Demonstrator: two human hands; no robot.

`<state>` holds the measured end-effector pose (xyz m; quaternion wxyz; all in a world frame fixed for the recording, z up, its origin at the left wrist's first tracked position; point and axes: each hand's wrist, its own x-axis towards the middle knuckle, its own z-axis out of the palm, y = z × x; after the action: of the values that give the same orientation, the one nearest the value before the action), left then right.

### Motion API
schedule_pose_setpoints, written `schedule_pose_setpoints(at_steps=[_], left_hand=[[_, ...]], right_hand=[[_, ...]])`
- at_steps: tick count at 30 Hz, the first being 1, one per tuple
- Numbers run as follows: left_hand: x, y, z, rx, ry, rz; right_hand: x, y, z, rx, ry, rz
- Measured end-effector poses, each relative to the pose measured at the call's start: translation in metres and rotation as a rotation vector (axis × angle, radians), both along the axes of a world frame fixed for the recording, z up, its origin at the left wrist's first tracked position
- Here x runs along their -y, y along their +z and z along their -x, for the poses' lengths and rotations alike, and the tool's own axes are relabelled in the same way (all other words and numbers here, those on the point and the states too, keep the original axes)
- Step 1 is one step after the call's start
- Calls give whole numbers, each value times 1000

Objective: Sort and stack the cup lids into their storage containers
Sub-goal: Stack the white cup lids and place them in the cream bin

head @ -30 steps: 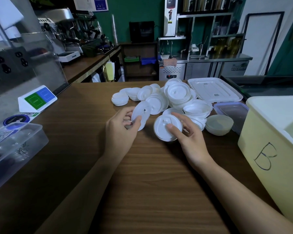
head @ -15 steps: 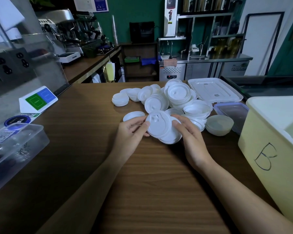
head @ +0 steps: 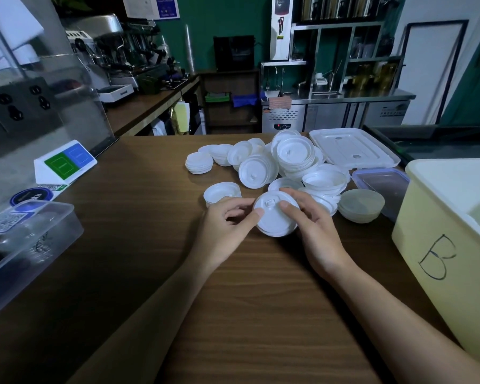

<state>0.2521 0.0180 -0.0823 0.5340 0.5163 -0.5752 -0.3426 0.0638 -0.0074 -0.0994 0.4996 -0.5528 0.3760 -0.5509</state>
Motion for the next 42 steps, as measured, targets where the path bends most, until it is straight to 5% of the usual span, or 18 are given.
schedule_pose_setpoints(at_steps=[6,13,19,23,42], left_hand=[[3,-2,2,-162,-167,-132],[4,1,-3,-38,-88,15],[13,-4,-24,464,257,377],[31,-24,-46,747,264,313],[19,-9,-33,440,295,343]], right_hand=[[0,1,1,57,67,-11],[-7,3,-2,-113,39,71],[-8,2,-4,-164,5,73],[-7,1,-4,-169,6,58],[-8,5,-4,-198,-5,32]])
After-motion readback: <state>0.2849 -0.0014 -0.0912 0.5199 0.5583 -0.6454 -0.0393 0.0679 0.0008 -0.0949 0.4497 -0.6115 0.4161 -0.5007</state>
